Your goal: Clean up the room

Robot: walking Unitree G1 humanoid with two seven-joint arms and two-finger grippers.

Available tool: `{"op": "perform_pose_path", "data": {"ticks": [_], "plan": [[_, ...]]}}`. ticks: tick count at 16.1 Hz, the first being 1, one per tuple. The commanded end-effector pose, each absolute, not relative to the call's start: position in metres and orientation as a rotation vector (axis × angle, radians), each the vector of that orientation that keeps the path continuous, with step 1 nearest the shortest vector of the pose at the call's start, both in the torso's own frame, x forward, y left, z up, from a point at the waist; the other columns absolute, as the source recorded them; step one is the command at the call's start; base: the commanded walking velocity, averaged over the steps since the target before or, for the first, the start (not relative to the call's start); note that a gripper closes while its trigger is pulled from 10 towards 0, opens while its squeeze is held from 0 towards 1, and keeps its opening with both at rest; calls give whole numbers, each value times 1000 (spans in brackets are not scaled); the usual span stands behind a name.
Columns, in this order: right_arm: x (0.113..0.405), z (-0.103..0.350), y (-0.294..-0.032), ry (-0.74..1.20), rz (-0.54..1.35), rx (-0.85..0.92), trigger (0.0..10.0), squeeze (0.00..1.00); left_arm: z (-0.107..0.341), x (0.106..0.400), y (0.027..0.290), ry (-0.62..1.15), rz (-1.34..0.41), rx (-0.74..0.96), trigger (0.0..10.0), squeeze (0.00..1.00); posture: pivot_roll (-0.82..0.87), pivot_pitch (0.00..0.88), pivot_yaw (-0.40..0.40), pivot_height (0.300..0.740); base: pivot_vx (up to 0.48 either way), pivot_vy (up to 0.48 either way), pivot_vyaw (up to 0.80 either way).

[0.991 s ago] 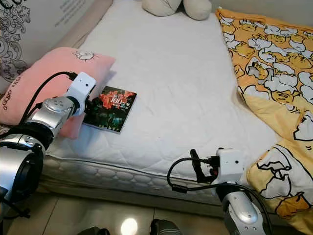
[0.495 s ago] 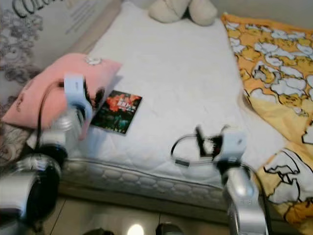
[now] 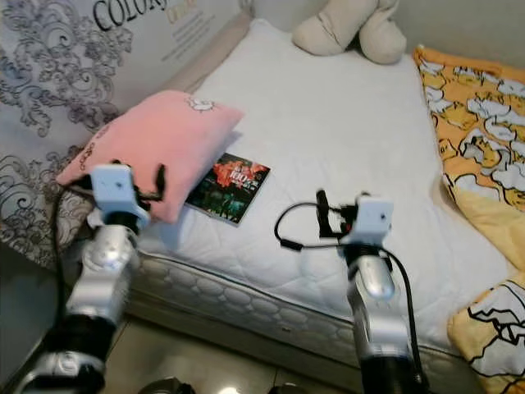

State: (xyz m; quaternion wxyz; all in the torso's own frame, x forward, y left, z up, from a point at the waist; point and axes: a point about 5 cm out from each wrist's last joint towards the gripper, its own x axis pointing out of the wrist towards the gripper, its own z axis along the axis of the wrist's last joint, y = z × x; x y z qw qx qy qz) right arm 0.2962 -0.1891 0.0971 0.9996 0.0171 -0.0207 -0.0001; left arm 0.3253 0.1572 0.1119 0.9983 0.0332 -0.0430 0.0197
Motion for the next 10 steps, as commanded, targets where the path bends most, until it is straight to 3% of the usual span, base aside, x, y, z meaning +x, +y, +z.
{"op": "perform_pose_path", "data": {"ticks": [1,2,3,10], "plan": [[297,95,-202,-30,-64,42,10000,1000,115,326,152,-82,18,81,10000,0,35,0,-79,740,0,-454,0],[301,93,-210,-4,-119,68,10000,1000,116,326,148,-84,7,86,10000,0,35,0,-80,740,0,-424,0],[302,90,-218,17,-175,118,10000,0,116,326,145,-82,4,76,10000,0,22,0,-72,740,251,-405,0],[295,85,-205,-5,-101,62,10000,0,99,317,143,-20,-86,69,10000,0,-31,0,-35,740,253,-405,0]]}}
